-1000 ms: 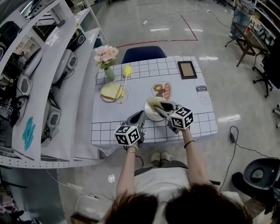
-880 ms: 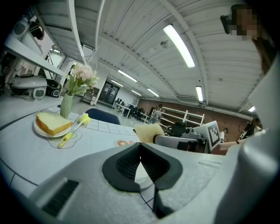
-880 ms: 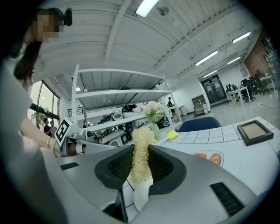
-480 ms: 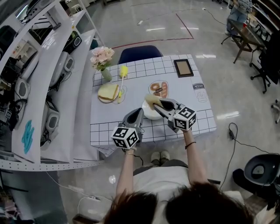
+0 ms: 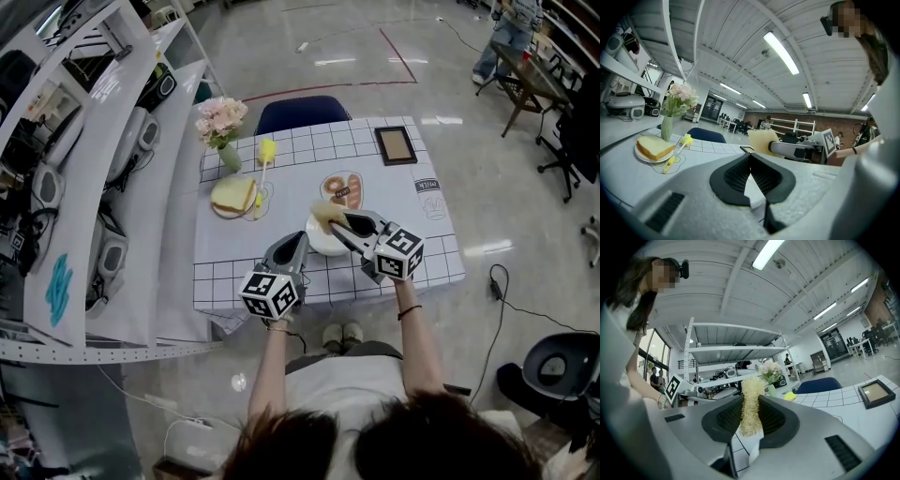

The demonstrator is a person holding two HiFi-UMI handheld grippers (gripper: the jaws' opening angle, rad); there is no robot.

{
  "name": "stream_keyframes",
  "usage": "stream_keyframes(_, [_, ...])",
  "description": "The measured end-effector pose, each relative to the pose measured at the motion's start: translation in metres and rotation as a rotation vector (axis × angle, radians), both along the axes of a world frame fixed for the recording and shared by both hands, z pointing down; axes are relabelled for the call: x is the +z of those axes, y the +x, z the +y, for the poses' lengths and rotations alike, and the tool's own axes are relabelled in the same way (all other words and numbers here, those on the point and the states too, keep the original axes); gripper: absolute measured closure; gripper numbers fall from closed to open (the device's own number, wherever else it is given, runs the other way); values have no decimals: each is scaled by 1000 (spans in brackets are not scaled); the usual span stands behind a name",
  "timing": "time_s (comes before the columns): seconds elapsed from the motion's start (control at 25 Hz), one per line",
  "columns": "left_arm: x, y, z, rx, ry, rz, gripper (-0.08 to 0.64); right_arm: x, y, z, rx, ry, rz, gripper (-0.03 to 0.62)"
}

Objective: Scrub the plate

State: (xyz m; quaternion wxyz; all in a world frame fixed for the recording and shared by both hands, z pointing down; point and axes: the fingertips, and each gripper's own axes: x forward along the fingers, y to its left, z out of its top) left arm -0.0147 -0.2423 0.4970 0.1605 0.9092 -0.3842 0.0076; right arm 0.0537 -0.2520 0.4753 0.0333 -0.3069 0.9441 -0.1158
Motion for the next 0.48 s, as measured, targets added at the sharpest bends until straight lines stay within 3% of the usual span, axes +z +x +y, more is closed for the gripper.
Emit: stream_keyframes(0.48, [1, -6, -3, -9, 3, -1, 549, -2, -2, -2, -3, -3, -14, 518])
